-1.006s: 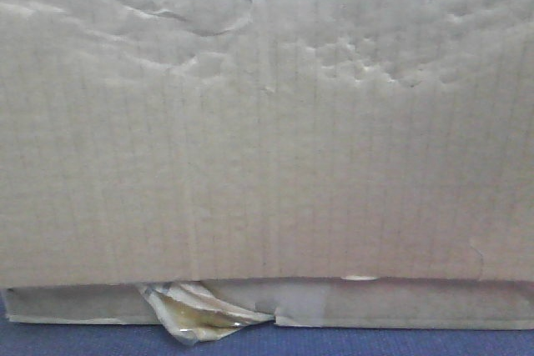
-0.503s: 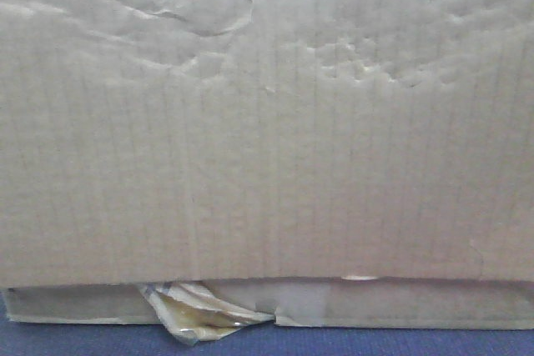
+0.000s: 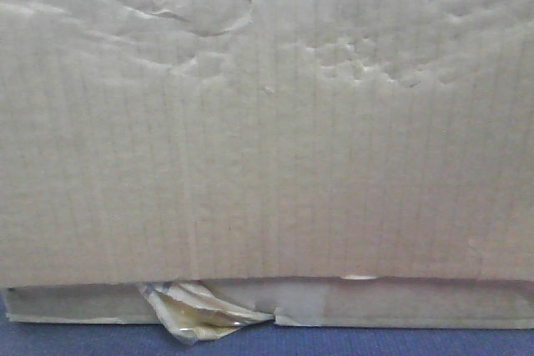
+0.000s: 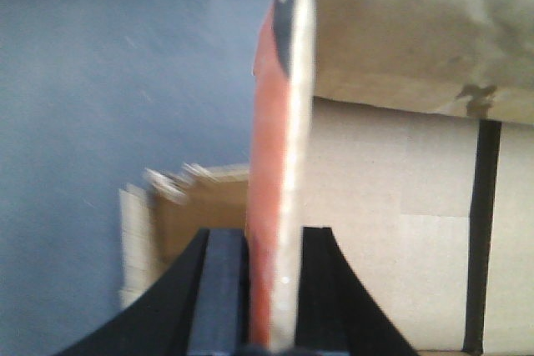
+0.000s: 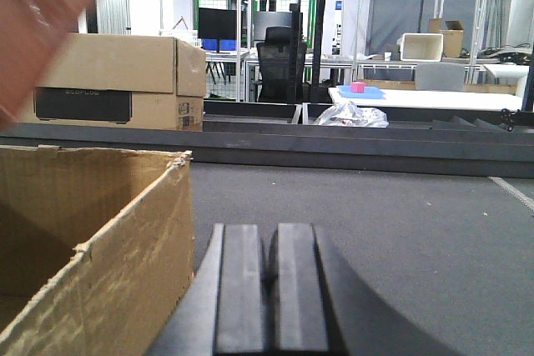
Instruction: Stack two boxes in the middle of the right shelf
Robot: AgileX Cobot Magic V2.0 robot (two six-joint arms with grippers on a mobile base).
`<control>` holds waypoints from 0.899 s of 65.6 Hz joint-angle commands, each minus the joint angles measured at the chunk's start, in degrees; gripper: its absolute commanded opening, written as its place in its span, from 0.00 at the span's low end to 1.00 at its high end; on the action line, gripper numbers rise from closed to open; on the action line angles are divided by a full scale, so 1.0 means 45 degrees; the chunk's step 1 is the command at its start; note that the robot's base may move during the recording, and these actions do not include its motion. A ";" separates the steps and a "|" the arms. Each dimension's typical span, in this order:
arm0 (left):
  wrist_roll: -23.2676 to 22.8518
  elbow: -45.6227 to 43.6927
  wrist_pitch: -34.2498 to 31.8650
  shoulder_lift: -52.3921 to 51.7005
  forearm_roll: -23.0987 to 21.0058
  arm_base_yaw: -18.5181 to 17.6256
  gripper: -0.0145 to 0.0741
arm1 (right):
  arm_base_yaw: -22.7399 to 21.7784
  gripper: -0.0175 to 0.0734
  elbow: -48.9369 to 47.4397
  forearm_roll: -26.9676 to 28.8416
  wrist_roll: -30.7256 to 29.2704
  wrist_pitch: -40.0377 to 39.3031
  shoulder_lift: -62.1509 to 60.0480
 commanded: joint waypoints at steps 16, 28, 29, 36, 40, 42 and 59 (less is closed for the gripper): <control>-0.1464 0.1162 -0.0298 0.1236 -0.0462 -0.0370 0.04 | -0.0045 0.01 -0.0103 -0.0106 -0.0032 -0.0133 0.0047; -0.2074 0.2636 -0.0298 0.1236 -0.0490 -0.0370 0.04 | -0.0045 0.01 -0.0103 -0.0106 -0.0032 -0.0133 0.0047; -0.2075 0.2759 -0.0298 0.1236 -0.0526 -0.0370 0.04 | -0.0045 0.01 -0.0103 -0.0106 -0.0032 -0.0133 0.0047; -0.2209 0.3738 -0.0298 0.1236 -0.0570 -0.0370 0.04 | -0.0045 0.01 -0.0103 -0.0106 -0.0032 -0.0133 0.0047; -0.2391 0.4243 -0.0298 0.1236 -0.0677 -0.0370 0.04 | -0.0045 0.01 -0.0103 -0.0106 -0.0032 -0.0133 0.0047; -0.2391 0.4482 -0.0298 0.1236 -0.0769 -0.0370 0.04 | -0.0045 0.01 -0.0103 -0.0106 -0.0032 -0.0133 0.0047; -0.2391 0.6308 -0.0298 0.1266 -0.1974 -0.0370 0.04 | -0.0045 0.01 -0.0103 -0.0106 -0.0032 -0.0133 0.0047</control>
